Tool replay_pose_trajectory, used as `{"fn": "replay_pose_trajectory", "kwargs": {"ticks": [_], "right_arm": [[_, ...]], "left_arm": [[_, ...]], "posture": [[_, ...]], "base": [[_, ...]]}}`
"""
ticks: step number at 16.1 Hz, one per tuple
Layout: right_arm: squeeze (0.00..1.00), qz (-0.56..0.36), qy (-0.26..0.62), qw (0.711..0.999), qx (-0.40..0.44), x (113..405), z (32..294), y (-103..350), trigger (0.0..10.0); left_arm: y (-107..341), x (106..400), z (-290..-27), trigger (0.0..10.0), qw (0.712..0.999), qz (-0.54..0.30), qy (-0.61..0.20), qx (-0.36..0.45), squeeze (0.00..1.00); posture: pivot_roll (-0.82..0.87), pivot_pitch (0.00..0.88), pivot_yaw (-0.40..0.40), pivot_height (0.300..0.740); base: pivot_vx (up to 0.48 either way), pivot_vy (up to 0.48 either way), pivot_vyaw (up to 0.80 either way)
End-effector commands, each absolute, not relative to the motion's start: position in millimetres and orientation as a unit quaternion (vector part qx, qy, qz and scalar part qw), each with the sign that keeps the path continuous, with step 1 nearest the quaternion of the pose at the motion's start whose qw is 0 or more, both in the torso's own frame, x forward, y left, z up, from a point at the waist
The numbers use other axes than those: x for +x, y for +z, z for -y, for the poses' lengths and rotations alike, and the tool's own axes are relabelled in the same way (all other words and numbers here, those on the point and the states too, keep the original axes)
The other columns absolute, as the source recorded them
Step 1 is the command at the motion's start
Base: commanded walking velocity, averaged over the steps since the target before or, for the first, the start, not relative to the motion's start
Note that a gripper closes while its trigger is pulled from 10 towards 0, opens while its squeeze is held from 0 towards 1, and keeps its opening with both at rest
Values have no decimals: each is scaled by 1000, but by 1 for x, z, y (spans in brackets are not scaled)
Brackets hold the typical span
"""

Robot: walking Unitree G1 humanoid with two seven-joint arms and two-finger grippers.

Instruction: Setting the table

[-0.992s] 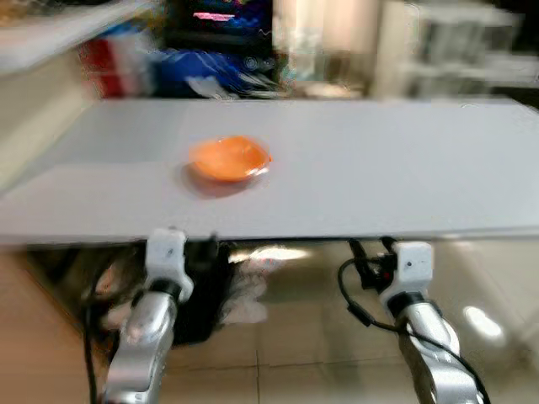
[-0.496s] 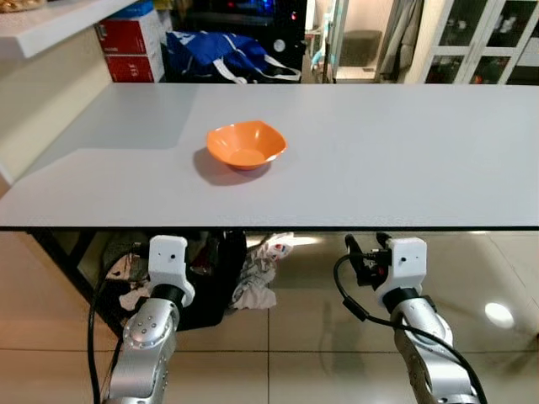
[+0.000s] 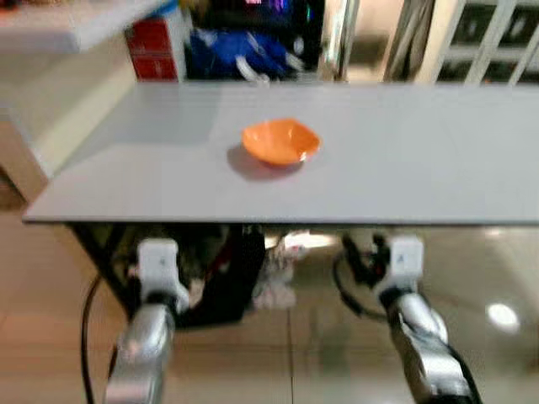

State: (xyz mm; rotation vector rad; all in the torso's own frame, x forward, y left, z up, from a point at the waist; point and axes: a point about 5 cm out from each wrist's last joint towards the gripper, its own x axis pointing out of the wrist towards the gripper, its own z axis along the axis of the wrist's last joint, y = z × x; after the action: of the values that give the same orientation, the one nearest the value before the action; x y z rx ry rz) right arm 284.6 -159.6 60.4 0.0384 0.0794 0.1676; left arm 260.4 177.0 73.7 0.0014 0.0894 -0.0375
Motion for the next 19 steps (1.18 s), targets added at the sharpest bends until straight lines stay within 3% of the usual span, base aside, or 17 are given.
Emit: {"fn": "replay_pose_trajectory", "kwargs": {"ticks": [1, 19], "right_arm": [[0, -27, 92, 995, 23, 287, 155, 64, 10000], [0, -31, 110, 993, 15, 288, 152, 53, 10000]], "left_arm": [[79, 262, -185, 10000, 999, -35, -8, 13, 0], [73, 259, -189, 10000, 999, -35, -19, 35, 0]], "posture": [[-17, 0, -13, 740], [-4, 0, -28, 740]], "base": [[0, 480, 0], [0, 480, 0]]}}
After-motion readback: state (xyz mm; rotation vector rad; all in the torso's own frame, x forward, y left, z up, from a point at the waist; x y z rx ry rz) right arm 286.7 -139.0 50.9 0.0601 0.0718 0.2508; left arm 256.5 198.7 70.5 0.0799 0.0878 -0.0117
